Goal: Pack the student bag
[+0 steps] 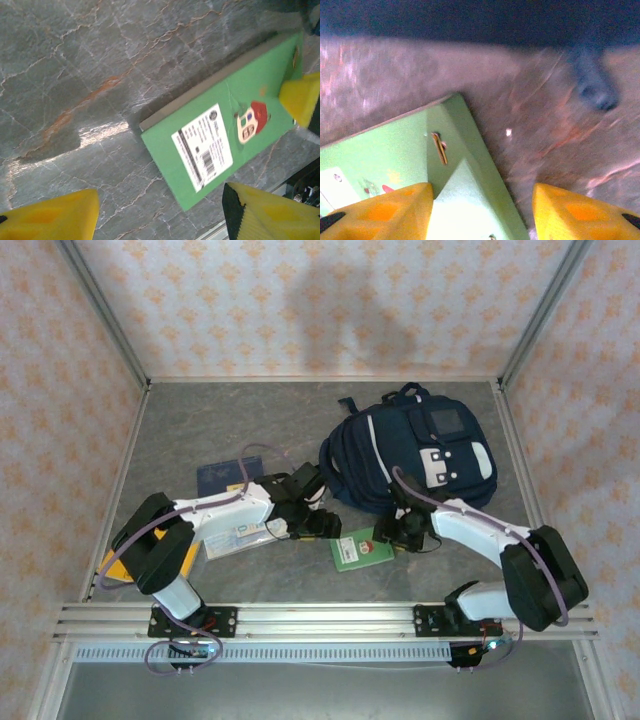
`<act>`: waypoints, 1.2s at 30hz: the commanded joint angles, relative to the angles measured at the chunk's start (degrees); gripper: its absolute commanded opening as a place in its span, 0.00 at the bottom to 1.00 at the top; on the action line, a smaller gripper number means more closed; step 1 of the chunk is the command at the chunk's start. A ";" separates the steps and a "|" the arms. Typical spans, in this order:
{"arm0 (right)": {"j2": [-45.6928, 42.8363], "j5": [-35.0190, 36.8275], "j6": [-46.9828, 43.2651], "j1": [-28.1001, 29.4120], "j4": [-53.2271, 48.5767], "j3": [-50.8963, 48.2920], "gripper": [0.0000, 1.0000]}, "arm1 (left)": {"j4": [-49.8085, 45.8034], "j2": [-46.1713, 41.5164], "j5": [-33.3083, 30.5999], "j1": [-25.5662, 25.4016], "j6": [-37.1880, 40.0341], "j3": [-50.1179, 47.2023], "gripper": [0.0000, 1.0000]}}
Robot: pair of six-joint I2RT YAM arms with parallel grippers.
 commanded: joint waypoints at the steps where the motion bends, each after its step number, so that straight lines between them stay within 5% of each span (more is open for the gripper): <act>1: -2.68 -5.89 2.49 2.67 -2.05 -2.19 0.54 | -1.08 1.03 0.30 -0.32 -0.22 -0.85 0.66; 8: -6.07 -6.09 0.52 3.73 -4.23 -2.67 0.55 | -2.35 0.74 0.49 -0.31 0.58 -2.59 0.65; 17: 2.26 -4.91 -5.00 3.73 -2.64 0.51 0.58 | 4.80 4.67 6.04 -0.33 -1.96 -4.76 0.53; 26: 2.17 -16.88 -4.93 3.88 3.62 -0.04 0.52 | 8.45 6.97 8.02 -1.09 -3.45 -4.24 0.44; 36: 2.22 -19.44 -5.87 3.91 3.25 1.30 0.53 | 7.72 7.09 8.30 -1.65 -2.28 -4.53 0.40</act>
